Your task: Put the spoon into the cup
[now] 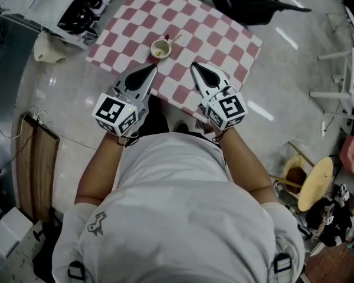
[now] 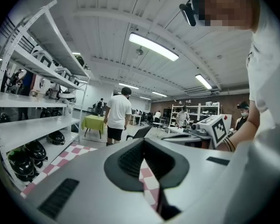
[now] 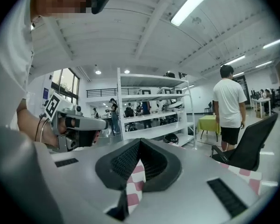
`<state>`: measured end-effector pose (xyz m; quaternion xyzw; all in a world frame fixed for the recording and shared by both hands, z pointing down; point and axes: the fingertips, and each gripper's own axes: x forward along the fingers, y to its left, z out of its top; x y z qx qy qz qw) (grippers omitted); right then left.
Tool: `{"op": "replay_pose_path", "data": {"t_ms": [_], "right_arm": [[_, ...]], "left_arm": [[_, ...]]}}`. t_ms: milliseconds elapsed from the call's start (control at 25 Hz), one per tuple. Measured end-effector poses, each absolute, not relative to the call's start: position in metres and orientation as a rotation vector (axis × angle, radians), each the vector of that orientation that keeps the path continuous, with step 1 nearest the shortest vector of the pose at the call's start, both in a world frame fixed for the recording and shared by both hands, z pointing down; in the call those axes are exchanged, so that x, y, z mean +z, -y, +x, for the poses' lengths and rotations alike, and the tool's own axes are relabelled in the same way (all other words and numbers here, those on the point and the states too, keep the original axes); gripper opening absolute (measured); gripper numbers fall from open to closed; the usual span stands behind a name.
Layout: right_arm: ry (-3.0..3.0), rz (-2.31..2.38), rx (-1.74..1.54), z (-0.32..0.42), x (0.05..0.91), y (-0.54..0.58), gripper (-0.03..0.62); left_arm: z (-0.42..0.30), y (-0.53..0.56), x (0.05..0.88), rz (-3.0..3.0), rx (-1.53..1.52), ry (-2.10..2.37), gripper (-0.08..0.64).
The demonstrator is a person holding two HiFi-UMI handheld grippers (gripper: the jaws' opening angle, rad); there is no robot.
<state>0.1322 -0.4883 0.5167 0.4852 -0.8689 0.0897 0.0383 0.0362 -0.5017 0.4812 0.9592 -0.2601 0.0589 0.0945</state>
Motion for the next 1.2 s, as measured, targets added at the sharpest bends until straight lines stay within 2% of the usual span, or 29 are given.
{"op": "replay_pose_path", "data": {"t_ms": [560, 1200], "right_arm": [[2.761, 1.351, 0.23, 0.153, 0.48, 0.421, 0.031], [2.804, 1.351, 0.213, 0.11, 0.444, 0.373, 0.031]], "left_arm": [[0.043, 0.414, 0.456, 2.879, 0.257, 0.938, 0.012], [-0.026, 0.366, 0.439, 2.864, 0.237, 1.005, 0.012]]}}
